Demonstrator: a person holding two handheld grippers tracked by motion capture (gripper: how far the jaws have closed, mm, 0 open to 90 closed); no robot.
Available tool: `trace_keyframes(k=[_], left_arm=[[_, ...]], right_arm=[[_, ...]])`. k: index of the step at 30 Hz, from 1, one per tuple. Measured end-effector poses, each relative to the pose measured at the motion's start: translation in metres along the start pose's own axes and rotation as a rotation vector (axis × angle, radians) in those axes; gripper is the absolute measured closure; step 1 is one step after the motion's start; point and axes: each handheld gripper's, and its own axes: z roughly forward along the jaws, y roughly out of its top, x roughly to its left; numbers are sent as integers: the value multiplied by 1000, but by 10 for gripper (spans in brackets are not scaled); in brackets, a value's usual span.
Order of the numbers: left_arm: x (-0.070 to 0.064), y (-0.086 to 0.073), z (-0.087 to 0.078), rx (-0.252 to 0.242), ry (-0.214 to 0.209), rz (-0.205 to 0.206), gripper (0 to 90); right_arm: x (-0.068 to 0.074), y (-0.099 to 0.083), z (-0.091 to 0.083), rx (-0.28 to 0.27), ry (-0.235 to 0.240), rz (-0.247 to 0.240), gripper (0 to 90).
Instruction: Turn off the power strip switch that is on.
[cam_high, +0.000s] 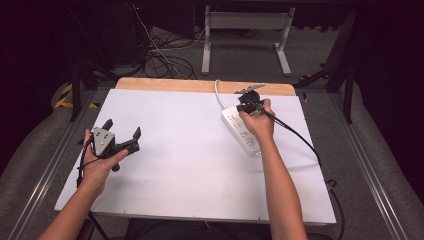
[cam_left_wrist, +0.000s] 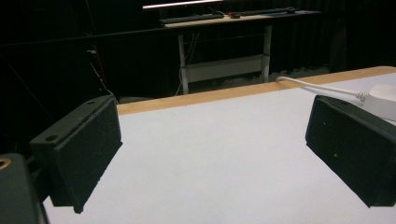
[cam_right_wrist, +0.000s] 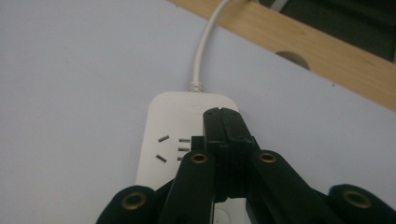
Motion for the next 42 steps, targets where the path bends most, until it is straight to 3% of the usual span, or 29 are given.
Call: trace_keyframes(k=[4,9,12,16,21,25,27,33,39,42], left_arm=[[1,0,-1,2,5,1,40],[2,0,-2,2,16,0,41],[2,0,-1,2,19,3,41],[1,0,-2,0,21,6,44],[3,1,-4,-4,29,0,44],[2,1,-4,-6,29,1,44],[2,2,-3,-10,28,2,44],[1,4,-3,-18,21,3,44],[2,3,-3,-16,21,0,44],[1,3,-3,-16,20,-1,45]], right_arm=[[-5,-5,-35,-117,49,12,900],[-17,-22,-86,-311,96,62,900],[-18,-32,-114,-406,105,37,900],[-17,-53,-145,-523,135,62,900],[-16,-88,-174,-575,148,114,900],[-10,-117,-185,-636,132,128,900],[-8,-127,-185,-651,115,109,900],[-4,-141,-179,-731,73,90,900],[-8,-153,-170,-761,62,127,900],[-8,-155,-166,-763,48,116,900]])
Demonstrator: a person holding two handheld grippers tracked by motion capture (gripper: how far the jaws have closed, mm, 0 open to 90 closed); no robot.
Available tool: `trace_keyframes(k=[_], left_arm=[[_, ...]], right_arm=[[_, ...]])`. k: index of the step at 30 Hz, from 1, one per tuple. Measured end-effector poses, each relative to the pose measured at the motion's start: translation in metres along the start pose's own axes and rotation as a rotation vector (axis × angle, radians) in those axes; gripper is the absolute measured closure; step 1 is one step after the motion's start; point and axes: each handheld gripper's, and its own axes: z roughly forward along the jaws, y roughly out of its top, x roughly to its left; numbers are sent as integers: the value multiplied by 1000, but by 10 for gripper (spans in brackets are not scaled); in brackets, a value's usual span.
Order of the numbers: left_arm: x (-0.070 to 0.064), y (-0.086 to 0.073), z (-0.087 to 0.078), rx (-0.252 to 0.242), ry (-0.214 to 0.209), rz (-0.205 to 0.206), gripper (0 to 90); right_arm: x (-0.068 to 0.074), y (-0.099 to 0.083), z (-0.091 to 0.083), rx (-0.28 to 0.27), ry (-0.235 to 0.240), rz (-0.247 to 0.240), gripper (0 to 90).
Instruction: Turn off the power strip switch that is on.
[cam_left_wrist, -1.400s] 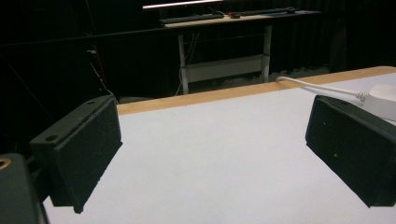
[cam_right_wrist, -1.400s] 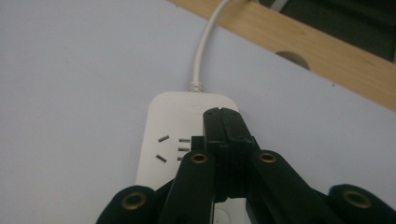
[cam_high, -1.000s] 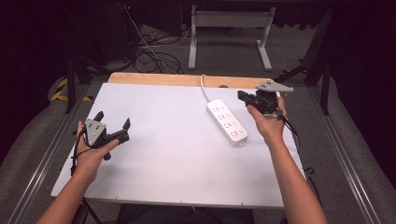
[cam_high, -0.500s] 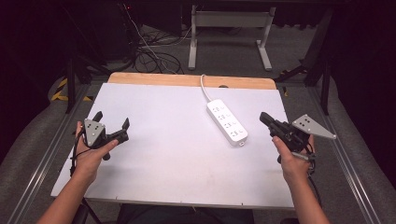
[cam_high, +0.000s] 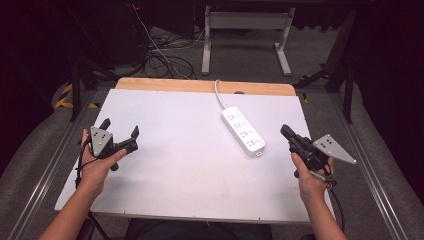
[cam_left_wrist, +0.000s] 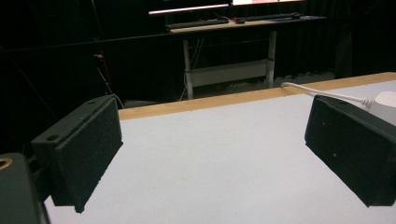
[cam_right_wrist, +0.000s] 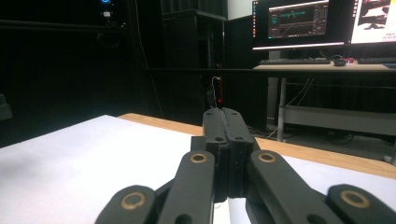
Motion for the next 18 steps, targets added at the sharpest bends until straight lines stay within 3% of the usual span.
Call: trace_keyframes(k=[3,6,10,13,18], left_arm=[[-1,0,0,2,-2,4,45],[-1,0,0,2,-3,5,45],[0,0,0,1,-5,2,45],[0,0,0,1,-6,3,44],[-1,0,0,2,-6,2,45]], right_arm=[[0,-5,3,4,-8,-11,797],[0,-7,8,2,-46,-15,438],[-2,-10,13,48,-91,31,147],[-2,-12,16,43,-100,1,43],[-2,-14,18,41,-104,-15,32]])
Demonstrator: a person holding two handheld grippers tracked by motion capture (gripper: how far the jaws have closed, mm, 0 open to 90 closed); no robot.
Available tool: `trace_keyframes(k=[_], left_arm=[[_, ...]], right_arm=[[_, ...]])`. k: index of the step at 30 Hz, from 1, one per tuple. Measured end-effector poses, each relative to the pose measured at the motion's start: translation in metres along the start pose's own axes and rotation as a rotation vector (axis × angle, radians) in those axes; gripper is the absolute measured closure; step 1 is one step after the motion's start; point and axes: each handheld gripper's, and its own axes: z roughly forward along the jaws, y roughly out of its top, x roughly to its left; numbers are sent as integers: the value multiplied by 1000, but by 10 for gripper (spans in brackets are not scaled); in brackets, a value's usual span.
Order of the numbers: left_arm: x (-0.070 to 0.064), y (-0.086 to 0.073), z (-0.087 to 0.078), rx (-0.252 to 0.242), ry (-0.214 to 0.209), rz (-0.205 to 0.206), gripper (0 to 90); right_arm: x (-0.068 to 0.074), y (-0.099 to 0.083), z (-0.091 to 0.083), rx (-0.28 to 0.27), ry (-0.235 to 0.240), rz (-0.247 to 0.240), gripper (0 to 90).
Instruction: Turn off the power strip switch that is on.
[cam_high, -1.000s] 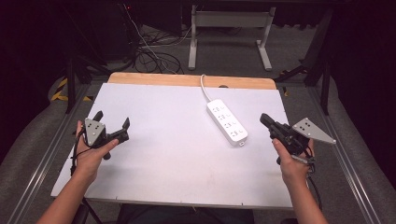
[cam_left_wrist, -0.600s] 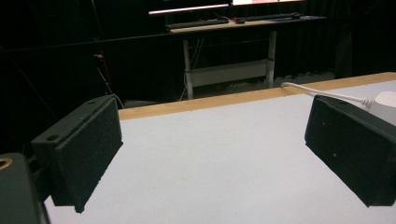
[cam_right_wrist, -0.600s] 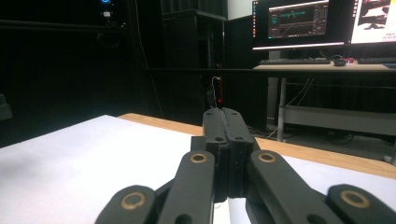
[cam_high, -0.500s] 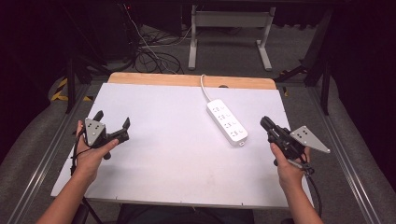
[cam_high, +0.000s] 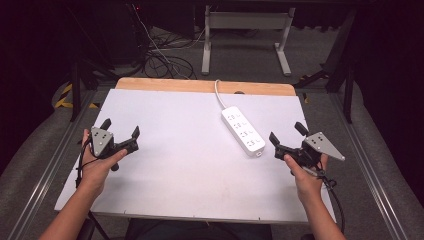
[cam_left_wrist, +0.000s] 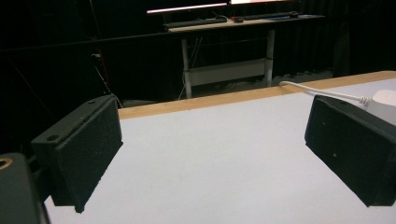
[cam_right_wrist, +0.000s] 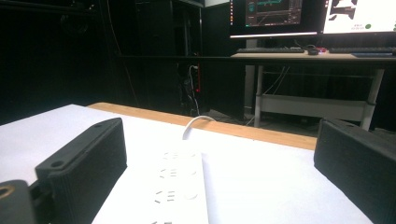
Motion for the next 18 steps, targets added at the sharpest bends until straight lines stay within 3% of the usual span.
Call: trace_keyframes(k=[18], left_arm=[[1,0,1,2,8,-10,44]], right_arm=[[-3,-3,-1,1,22,-13,12]])
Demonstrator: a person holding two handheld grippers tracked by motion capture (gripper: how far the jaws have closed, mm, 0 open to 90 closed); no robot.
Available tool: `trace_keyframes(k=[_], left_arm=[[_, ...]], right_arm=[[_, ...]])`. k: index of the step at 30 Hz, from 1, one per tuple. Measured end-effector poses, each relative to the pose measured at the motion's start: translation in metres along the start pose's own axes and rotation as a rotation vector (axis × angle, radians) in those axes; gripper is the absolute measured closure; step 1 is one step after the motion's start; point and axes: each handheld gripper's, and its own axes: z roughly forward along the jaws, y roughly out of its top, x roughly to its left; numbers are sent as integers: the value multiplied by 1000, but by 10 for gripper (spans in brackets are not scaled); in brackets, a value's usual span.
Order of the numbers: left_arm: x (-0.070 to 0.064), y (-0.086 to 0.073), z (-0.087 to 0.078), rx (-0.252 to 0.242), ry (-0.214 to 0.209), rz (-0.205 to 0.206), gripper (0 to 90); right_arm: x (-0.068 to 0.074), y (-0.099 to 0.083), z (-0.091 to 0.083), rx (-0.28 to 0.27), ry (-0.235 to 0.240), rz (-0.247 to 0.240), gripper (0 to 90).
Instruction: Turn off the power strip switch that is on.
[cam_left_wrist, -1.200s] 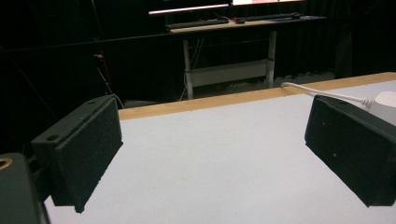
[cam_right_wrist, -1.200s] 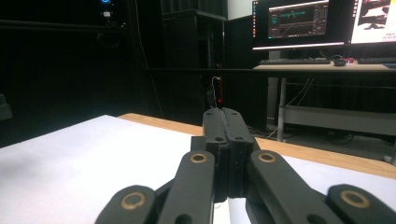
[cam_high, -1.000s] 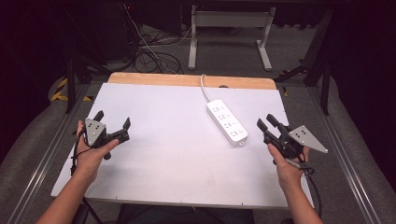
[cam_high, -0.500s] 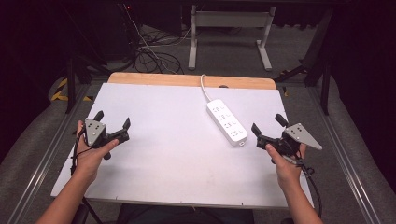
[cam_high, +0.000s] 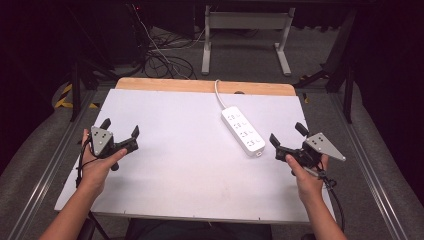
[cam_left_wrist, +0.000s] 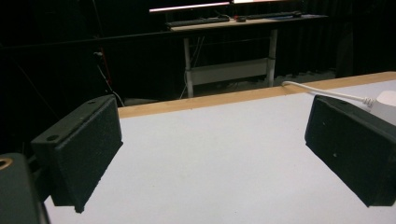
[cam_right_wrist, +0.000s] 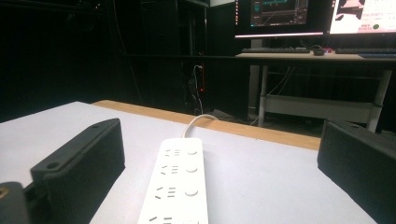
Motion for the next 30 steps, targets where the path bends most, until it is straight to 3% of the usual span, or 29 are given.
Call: trace_keyframes(k=[10,30], left_arm=[[2,0,-2,-1,2,-2,44],[2,0,-3,0,-1,-3,44]], right_arm=[[5,-1,4,18,19,-25,12],[4,-2,3,23,12,-18,14]])
